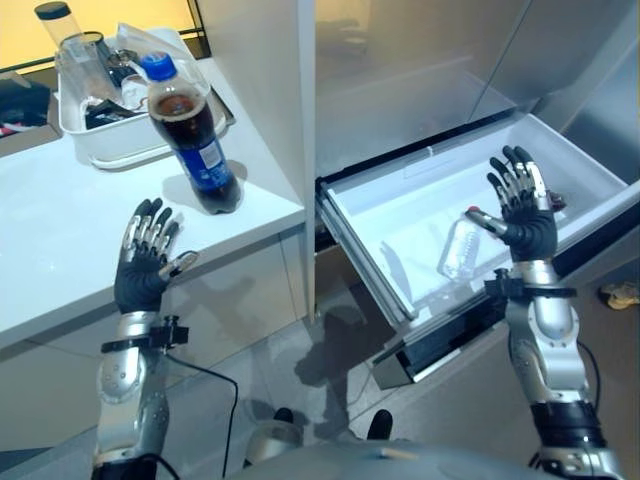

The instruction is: Take the drinks into the refrigerator

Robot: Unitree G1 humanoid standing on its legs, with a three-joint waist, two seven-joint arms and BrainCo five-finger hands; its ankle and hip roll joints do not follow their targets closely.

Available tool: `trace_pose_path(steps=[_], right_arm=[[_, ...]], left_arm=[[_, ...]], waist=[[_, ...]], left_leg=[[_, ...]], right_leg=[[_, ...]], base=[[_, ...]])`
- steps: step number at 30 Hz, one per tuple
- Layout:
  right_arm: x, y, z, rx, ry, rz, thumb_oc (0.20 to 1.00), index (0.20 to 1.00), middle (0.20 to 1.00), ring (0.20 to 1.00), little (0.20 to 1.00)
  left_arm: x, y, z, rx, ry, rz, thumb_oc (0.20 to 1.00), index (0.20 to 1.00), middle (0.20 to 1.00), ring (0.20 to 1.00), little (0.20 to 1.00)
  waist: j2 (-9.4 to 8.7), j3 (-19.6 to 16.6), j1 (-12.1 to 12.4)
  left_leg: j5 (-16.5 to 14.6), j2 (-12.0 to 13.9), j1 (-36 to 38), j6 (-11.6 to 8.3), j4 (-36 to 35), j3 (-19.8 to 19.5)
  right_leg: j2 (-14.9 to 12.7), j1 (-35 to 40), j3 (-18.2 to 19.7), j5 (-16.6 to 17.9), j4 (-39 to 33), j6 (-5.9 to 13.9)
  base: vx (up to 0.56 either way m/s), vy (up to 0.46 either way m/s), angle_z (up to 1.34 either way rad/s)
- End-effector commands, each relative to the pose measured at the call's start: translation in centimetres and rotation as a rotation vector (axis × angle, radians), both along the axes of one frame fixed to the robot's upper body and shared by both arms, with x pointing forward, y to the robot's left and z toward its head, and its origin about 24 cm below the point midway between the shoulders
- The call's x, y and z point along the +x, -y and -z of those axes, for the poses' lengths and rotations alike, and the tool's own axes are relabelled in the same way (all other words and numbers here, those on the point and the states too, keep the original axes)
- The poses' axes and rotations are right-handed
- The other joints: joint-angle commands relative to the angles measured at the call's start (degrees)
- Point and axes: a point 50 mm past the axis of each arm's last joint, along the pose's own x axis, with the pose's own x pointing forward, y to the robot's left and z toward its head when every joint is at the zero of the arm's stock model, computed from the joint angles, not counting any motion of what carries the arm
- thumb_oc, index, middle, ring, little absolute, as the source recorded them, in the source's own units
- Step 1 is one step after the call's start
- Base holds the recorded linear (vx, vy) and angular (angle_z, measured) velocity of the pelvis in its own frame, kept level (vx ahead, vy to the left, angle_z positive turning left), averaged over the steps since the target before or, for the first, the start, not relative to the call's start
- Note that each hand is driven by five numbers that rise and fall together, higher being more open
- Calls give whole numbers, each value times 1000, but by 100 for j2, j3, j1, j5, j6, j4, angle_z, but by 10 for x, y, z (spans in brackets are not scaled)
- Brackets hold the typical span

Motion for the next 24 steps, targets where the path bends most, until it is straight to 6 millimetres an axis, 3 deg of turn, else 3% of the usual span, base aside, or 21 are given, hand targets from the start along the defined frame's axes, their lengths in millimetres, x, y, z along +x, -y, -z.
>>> trace_pose_path(steps=[1, 15, 24], right_arm=[[-3, 2, -38, -40, 192, 7, 1000, 1000, 1000, 1000, 1000], [-2, 3, -38, -43, 188, 8, 1000, 1000, 1000, 1000, 1000], [5, -4, -38, -41, 172, -47, 1000, 1000, 1000, 1000, 1000]], left_arm=[[2, -9, -26, 83, 127, -31, 1000, 1000, 1000, 1000, 1000], [0, -25, -13, 74, 67, -151, 1000, 1000, 1000, 1000, 1000], [20, -43, -20, 186, 36, -240, 1000, 1000, 1000, 1000, 1000]], waist=[[-60, -146, 12], [-52, -170, -37], [4, -227, -146]], left_leg=[[-328, -35, -40, 261, 151, -158], [-356, -37, 53, 282, 85, -32], [-392, -35, 196, 283, 50, 101]], right_leg=[[-360, 188, 182, -1137, 1383, 310], [-340, 165, 316, -1100, 1339, 338], [-310, 148, 456, -1113, 1389, 354]], base=[[4, 3, -5], [8, 10, -7], [12, 23, -9]])
